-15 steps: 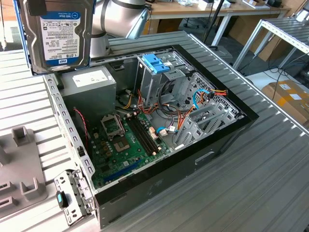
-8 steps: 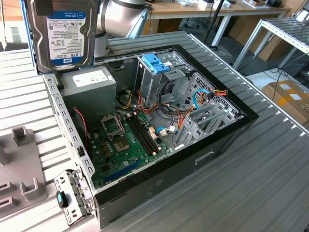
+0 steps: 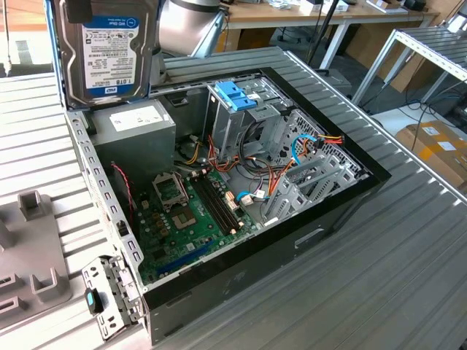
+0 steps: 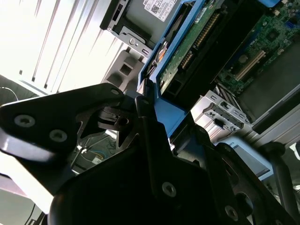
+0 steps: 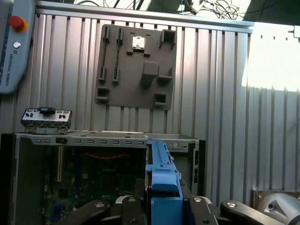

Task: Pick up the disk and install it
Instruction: 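Pick up the disk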

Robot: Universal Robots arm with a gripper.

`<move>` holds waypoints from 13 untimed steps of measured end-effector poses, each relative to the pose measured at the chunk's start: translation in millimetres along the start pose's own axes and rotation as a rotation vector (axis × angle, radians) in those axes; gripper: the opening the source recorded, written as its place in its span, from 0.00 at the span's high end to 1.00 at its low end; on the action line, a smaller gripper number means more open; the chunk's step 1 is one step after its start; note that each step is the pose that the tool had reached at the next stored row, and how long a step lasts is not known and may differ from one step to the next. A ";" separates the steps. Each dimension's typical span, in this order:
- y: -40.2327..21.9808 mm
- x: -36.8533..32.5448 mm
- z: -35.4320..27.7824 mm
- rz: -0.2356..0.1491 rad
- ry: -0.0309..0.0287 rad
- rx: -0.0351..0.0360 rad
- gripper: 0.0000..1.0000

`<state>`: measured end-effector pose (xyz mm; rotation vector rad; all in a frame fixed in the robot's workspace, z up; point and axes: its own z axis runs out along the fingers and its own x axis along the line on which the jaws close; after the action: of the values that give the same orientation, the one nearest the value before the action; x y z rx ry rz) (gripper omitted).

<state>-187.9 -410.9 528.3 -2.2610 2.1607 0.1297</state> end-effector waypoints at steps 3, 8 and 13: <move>-3.8 0.2 -0.1 0.000 0.0000 0.0000 0.63; -11.3 0.5 -0.5 0.000 0.0000 -0.0001 0.63; -57.4 2.6 -2.3 0.000 0.0000 0.0000 0.63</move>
<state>-130.4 -410.9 527.6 -2.2611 2.1607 0.1297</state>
